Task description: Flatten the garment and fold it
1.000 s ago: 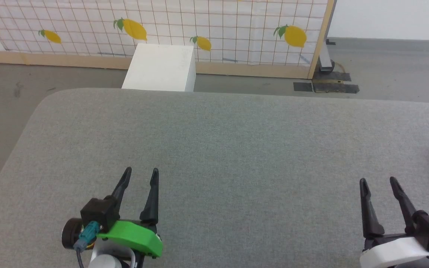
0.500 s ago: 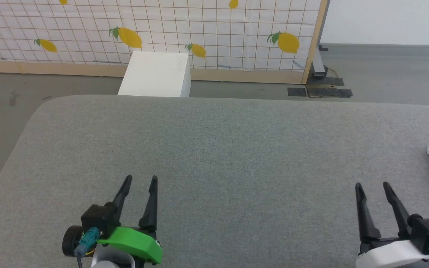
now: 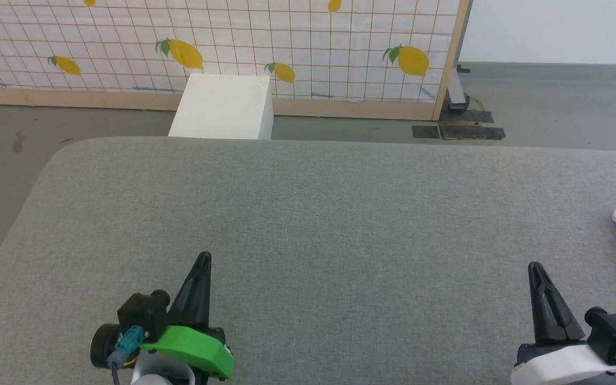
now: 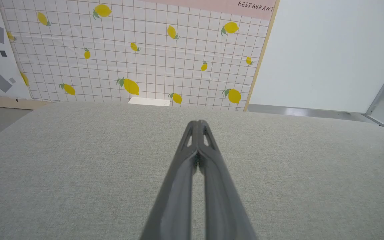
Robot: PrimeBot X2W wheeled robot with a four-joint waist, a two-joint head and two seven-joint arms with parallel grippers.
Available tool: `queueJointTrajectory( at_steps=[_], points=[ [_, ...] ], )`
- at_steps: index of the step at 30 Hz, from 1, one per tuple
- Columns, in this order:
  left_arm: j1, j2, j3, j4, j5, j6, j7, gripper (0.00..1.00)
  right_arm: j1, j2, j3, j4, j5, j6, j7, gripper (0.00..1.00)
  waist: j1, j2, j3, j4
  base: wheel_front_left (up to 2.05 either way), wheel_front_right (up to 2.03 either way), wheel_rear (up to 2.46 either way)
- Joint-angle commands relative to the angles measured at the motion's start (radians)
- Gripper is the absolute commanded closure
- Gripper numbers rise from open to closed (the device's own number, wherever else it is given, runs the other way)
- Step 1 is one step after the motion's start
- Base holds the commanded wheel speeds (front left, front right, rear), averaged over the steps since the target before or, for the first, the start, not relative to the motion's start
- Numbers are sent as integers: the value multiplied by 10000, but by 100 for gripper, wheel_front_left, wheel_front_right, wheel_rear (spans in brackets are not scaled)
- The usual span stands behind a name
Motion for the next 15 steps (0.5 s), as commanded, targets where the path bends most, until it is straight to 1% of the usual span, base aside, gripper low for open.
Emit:
queueJointTrajectory(
  at_steps=[1,15],
  points=[
    [14,-4,37,-53,76,44,46,100,-41,1,31,-17,-37,-1,58,100,0,0,3,-6,0,0,0],
    [63,-16,167,-304,331,197,369,100,-180,3,143,-74,-160,-3,323,100,0,0,31,-73,0,0,0]
  ],
)
